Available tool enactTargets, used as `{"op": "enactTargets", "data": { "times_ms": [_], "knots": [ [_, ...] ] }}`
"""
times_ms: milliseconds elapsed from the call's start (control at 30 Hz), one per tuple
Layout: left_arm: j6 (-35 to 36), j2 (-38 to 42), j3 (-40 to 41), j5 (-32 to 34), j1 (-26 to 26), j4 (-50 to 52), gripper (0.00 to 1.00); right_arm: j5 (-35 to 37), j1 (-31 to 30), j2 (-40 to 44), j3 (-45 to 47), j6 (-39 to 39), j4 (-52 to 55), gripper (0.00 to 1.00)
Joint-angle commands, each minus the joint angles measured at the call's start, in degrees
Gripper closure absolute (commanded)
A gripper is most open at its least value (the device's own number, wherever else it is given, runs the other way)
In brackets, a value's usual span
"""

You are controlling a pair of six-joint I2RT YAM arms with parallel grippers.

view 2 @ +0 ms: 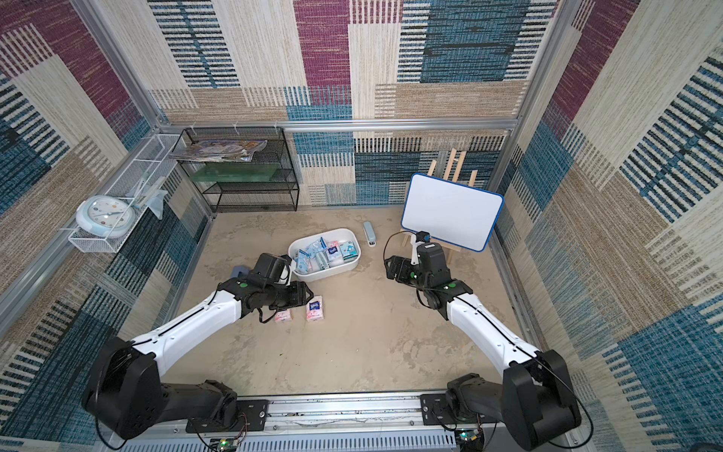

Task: Take the pocket tissues out of the storage box
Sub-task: Place the pocket tissues at the center of the board, then pick up the pocket tissues from the storage box.

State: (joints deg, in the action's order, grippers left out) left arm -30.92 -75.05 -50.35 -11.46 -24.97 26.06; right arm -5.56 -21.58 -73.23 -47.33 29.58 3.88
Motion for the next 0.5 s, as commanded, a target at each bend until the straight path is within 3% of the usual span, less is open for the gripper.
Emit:
{"op": "enactTargets", "data": {
  "times_ms": [0, 233, 467],
  "knots": [
    [1.91, 4.18, 1.27, 5.57, 0.11, 2.64, 0.35, 0.64, -2.40, -5.43, -5.12, -1.89, 3.03, 0.12],
    [2.73, 14.65, 5.87, 14.42, 0.18, 3.02, 0.20, 0.66, -8.45, -22.44, -22.28, -7.29, 7.65, 0.21],
    [3.31, 22.04, 9.27, 19.41, 0.21, 3.02, 0.06, 0.14, -12.19, -38.47, -39.79, -11.37, 12.83, 0.23]
  ]
}}
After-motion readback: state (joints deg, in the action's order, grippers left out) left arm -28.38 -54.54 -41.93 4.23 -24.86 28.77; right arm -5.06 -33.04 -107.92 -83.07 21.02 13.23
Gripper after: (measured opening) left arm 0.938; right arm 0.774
